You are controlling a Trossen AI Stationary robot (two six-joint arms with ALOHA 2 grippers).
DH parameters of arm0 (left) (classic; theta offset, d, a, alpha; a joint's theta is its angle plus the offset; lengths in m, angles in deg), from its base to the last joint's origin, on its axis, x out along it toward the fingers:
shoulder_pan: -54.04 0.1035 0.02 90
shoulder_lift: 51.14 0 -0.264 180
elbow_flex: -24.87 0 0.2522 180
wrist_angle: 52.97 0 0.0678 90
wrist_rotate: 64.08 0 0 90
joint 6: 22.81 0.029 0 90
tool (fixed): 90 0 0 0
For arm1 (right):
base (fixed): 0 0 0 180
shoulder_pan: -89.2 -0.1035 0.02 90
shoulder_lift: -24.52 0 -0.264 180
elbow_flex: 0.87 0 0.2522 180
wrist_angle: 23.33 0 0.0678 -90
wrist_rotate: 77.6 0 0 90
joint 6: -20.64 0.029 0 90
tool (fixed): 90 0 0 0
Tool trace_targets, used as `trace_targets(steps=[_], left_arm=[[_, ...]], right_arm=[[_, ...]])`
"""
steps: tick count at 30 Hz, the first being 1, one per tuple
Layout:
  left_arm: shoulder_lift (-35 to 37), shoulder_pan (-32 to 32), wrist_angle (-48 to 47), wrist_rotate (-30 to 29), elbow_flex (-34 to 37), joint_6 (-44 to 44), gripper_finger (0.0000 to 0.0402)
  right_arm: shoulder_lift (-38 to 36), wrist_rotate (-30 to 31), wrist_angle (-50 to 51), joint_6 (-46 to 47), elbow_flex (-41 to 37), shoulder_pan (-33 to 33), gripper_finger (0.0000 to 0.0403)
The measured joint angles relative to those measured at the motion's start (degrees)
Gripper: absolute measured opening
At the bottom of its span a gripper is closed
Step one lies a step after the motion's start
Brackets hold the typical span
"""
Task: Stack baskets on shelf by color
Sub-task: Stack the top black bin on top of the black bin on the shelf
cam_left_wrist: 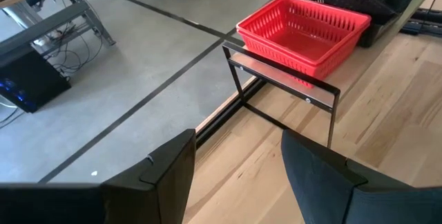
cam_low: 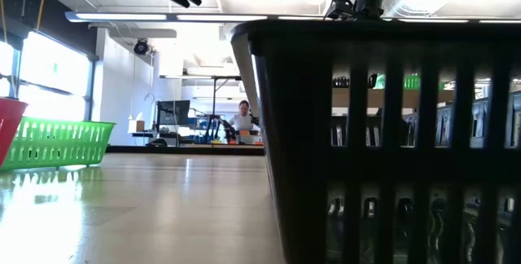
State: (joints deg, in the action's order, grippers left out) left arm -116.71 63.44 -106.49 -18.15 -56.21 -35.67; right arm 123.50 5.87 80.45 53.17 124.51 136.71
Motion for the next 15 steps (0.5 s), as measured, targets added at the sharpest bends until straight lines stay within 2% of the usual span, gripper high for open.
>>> trace_targets(steps=[9, 15], left_arm=[[0.0, 0.0, 0.11, 0.0, 0.01, -0.16, 0.0203], [-0.01, 0.0, 0.14, -0.02, 0.01, -0.42, 0.0203]], right_arm=[[0.0, -1.4, 0.0, 0.37, 0.0, -0.11, 0.0008], [0.0, -1.45, 0.0, 1.16, 0.0, -0.11, 0.0059]])
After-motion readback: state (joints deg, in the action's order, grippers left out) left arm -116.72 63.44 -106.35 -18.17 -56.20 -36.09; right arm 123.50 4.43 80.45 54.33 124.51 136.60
